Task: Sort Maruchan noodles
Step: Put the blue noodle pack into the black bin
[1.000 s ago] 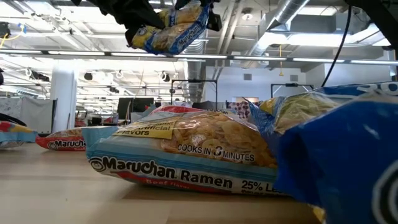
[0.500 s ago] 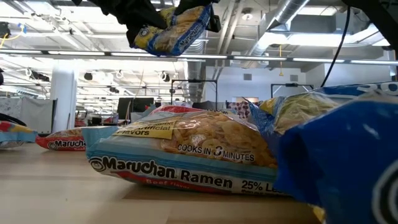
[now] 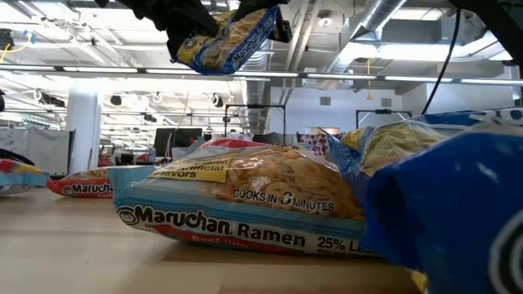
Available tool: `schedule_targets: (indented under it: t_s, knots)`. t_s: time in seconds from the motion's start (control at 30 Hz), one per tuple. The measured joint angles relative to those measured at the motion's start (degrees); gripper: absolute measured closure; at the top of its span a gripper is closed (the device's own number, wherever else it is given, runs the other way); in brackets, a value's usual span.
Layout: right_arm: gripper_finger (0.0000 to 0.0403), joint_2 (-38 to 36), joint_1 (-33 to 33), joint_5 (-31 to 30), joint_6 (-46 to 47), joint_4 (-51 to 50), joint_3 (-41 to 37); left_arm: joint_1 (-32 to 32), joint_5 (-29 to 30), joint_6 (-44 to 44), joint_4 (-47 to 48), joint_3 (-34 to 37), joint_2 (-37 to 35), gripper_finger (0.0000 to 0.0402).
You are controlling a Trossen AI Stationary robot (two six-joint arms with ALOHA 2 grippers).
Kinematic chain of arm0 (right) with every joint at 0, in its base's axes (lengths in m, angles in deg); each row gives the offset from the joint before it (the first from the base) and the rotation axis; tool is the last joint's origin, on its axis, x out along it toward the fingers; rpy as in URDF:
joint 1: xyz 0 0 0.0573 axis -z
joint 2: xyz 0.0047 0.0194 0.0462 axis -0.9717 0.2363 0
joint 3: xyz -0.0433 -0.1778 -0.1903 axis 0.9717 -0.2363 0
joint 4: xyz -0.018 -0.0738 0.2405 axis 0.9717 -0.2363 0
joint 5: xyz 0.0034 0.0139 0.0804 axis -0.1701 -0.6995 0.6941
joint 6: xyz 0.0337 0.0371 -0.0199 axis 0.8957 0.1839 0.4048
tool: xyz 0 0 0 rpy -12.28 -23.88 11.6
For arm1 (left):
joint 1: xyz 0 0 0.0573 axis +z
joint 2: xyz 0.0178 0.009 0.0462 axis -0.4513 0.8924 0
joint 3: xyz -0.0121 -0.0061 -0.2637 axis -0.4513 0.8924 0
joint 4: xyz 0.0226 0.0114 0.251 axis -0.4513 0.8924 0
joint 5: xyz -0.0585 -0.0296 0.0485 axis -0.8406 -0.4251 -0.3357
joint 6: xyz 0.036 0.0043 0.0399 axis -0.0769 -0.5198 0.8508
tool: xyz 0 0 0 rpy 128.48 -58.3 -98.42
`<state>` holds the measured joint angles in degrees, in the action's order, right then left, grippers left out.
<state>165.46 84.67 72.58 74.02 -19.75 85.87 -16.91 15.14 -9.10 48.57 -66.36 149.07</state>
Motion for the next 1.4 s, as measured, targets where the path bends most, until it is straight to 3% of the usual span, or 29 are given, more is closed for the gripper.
schedule_targets:
  t_s: [0.37,1.4]
  knots:
    - [0.0377,-0.4,0.9,0.0,-1.8,-3.7,0.1,0.5,0.3,-3.3,-4.8,0.1,-0.7,0.0246]
    - [0.0378,-2.9,4.9,-0.6,-8.8,-12.3,1.4,4.1,-0.9,-3.8,-12.2,-0.1,-1.9,0.0237]
